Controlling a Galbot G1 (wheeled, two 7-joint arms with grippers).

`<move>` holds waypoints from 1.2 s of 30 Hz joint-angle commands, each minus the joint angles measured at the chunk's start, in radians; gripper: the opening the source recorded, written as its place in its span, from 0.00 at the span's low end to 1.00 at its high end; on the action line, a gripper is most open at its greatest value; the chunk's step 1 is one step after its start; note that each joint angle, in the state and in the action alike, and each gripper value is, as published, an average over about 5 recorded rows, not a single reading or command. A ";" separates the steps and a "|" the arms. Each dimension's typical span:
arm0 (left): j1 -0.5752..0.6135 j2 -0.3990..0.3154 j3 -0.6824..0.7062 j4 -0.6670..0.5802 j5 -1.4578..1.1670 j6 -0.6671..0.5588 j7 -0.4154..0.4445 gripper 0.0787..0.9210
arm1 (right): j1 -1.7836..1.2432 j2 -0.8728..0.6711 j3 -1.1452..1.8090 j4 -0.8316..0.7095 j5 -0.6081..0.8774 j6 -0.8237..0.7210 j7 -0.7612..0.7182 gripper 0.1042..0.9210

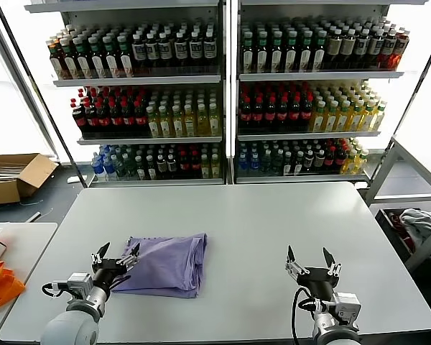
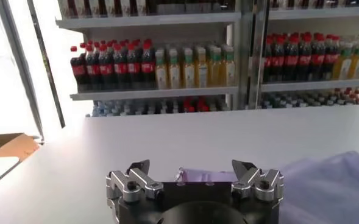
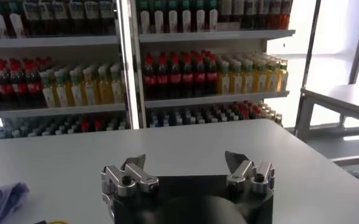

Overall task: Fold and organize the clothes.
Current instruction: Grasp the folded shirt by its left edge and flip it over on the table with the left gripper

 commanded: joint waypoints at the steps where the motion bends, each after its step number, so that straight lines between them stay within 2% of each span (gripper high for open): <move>1: 0.011 0.020 -0.025 0.064 0.007 -0.002 0.025 0.88 | -0.007 0.001 -0.003 0.004 -0.005 0.000 0.001 0.88; 17: 0.026 0.015 -0.011 0.054 -0.105 0.053 0.070 0.87 | -0.024 0.015 -0.012 0.009 -0.019 0.003 0.001 0.88; 20: 0.025 0.015 -0.011 0.057 -0.117 0.062 0.077 0.80 | -0.027 0.013 -0.011 0.014 -0.019 0.003 0.001 0.88; 36: 0.017 0.006 -0.001 0.077 -0.134 0.076 0.087 0.25 | -0.031 0.011 -0.001 0.030 -0.021 0.000 -0.001 0.88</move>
